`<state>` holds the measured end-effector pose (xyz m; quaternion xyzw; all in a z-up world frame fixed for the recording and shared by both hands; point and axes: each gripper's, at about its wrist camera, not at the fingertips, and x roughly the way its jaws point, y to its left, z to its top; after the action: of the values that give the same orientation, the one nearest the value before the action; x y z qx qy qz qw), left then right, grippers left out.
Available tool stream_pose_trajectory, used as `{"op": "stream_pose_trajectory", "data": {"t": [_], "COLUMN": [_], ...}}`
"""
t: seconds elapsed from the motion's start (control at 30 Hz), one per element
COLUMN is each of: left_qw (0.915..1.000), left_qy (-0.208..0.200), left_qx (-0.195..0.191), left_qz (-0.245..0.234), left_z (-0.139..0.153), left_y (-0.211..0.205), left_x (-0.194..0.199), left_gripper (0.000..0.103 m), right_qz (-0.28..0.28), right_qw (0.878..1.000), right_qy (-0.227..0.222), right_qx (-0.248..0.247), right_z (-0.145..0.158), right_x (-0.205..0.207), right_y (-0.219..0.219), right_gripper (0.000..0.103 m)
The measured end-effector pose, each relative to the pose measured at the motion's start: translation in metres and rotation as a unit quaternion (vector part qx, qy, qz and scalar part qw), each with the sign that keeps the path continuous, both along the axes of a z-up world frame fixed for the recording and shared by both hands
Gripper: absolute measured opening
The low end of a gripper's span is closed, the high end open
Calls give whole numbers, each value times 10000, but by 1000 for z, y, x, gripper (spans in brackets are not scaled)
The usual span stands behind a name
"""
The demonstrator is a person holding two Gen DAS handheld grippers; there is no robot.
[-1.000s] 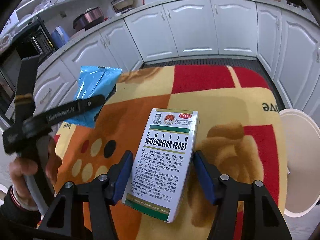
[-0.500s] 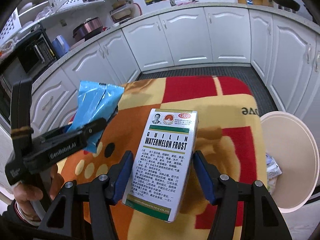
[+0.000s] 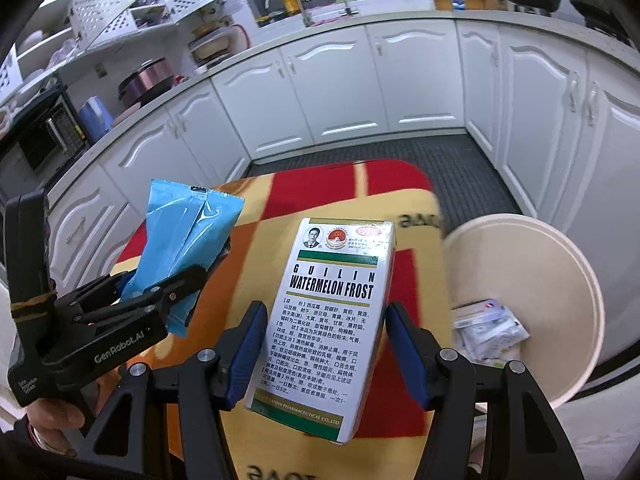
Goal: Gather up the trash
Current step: 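Carry the blue wrapper and Watermelon Frost box over the beige bucket with both grippers, then open both grippers to drop the wrapper and box into the bucket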
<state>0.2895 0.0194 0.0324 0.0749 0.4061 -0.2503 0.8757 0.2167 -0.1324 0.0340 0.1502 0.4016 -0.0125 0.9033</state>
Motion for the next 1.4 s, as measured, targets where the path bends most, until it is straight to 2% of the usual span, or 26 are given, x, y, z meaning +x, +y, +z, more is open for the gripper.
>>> {"op": "stream_pose_trajectory", "data": {"t": [0.4, 0.77, 1.0, 1.4], "left_qw": [9971, 9924, 9908, 9914], "left_qy": [118, 322, 577, 710], "left_qx": [43, 133, 156, 88], "left_qz": [-745, -1183, -1215, -1099], "left_z": [-2, -14, -29, -41], "left_y": [-87, -154, -178, -188], "left_x": [-23, -30, -22, -11], "left_gripper": [53, 53, 53, 54], "right_qz": [-752, -1296, -1501, -1669], "right_qw": [9971, 9912, 9880, 9843], "right_qy": [114, 271, 368, 522], "right_qx": [-6, 25, 80, 244], "right_z": [-8, -20, -33, -51], "right_x": [-34, -53, -55, -49], "right_y": [-75, -129, -149, -171], "right_gripper": [59, 59, 59, 59]}}
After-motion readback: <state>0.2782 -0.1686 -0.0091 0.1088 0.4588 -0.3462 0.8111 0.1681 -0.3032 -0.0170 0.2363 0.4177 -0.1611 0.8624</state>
